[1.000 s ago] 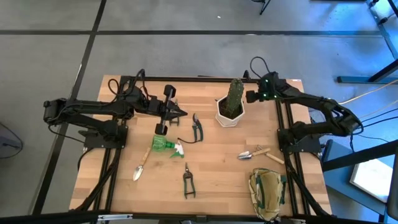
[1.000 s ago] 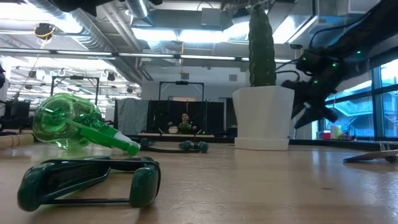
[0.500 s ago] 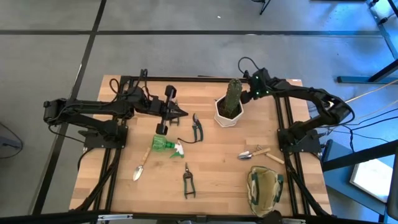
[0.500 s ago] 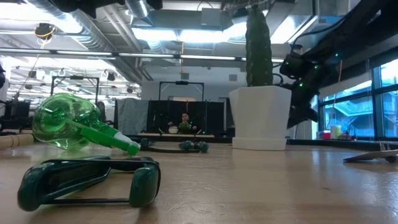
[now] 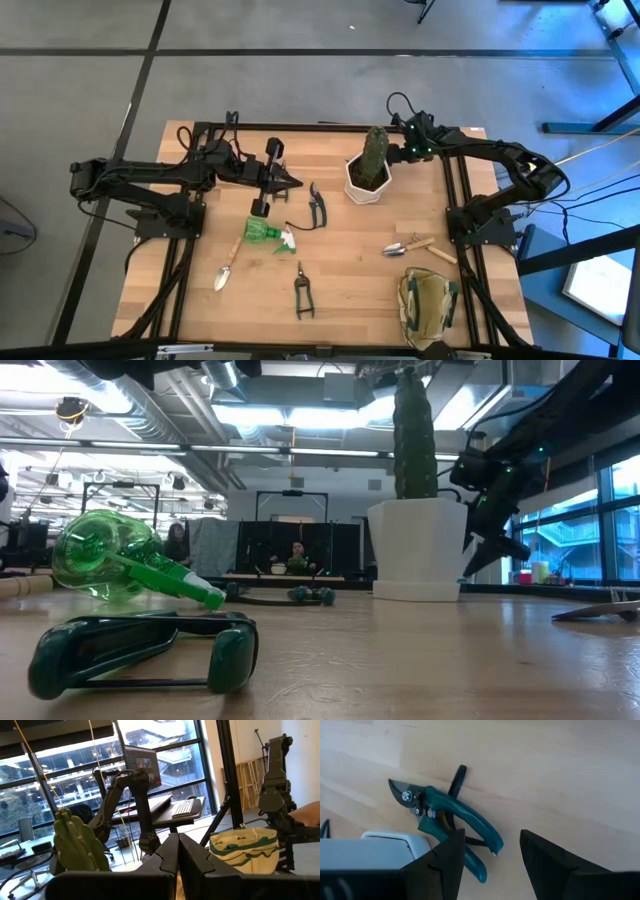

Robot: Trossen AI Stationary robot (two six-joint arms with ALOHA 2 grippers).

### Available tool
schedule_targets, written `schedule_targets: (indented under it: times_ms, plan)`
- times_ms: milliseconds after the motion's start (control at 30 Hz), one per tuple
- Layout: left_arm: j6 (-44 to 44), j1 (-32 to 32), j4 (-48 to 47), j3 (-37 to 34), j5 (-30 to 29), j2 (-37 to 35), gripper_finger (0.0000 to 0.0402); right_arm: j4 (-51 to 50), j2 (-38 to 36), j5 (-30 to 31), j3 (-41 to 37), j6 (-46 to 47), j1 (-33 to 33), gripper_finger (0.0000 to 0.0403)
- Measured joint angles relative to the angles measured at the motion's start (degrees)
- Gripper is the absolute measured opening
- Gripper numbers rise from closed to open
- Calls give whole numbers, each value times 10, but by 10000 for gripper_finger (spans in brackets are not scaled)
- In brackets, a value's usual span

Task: Pick & Place Garden tools in Gardening bag
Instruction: Move the white vase to the right side of the table

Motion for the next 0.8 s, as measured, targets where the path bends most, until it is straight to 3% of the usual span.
schedule_targets:
  times_ms: [367,600,800]
  plan:
    - [1,0,0,0,0,0,4,-3,0,-8,0,17,0,192]
    - [1,0,0,0,0,0,4,-2,0,-90,0,15,1,192]
    - [1,0,0,0,0,0,4,8,0,-94,0,15,-1,192]
